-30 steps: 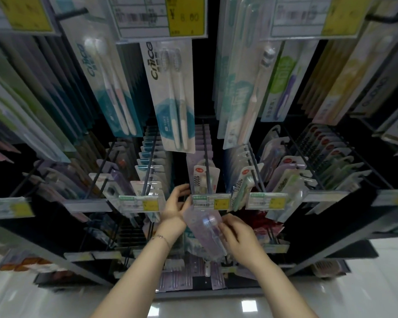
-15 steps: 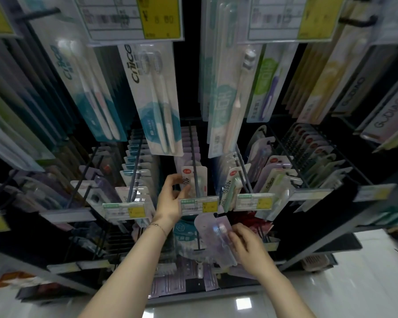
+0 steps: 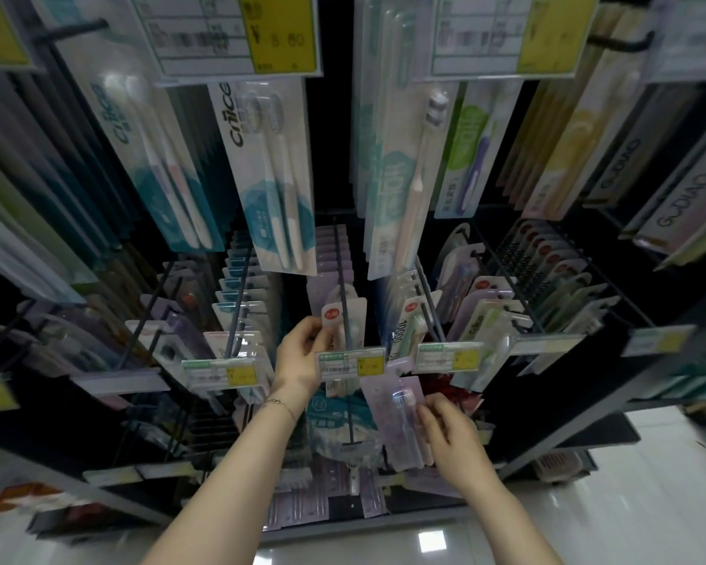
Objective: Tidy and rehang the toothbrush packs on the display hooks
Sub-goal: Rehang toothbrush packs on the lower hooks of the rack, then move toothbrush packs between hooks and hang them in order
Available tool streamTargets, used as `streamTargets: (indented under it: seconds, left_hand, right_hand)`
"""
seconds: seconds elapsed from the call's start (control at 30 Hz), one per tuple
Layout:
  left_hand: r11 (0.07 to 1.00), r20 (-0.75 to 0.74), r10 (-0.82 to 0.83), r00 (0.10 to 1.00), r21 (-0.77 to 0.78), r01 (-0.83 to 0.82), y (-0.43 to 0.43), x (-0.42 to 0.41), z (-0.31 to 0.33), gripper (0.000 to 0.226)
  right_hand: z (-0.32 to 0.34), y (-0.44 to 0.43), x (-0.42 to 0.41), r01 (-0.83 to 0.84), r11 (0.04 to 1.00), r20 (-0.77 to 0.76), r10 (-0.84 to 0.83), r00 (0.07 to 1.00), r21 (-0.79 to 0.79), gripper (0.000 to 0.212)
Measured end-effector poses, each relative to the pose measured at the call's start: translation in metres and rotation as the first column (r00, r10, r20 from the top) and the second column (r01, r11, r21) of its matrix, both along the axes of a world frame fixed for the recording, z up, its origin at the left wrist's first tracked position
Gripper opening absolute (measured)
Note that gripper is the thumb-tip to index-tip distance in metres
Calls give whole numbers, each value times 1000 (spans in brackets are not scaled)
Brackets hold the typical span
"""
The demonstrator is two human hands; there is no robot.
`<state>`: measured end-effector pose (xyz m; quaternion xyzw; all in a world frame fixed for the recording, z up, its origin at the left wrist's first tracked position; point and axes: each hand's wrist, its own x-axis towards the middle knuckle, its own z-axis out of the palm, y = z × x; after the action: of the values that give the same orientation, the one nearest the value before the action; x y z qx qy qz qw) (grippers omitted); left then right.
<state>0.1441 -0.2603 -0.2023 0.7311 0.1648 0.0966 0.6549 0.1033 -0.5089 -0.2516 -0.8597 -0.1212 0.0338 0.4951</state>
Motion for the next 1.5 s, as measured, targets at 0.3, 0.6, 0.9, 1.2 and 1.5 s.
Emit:
streamTargets:
  seconds: [0.3, 0.6, 0.9, 1.2, 1.5]
  left_hand:
    - [995, 38, -74, 997, 74, 71, -2, -33, 2, 19]
    - [994, 70, -106, 992, 15, 105, -10, -64, 13, 25]
    - [993, 89, -119, 989, 11, 119, -30, -79, 11, 28]
    - [992, 49, -92, 995, 95, 87, -38, -94, -4, 19]
    - [990, -6, -58, 998, 129, 58, -64, -85, -8, 18]
  right_hand:
    - [4, -6, -8, 61, 998, 19, -61, 998, -20, 24]
    - [10, -6, -21, 116, 993, 13, -115, 993, -26, 21]
    - [14, -11, -42, 172, 985, 27, -172, 985, -23, 20]
    - [13, -38, -56, 246, 969, -68, -248, 966, -28, 19]
    - [22, -69, -38, 216, 976, -112, -216, 970, -10, 19]
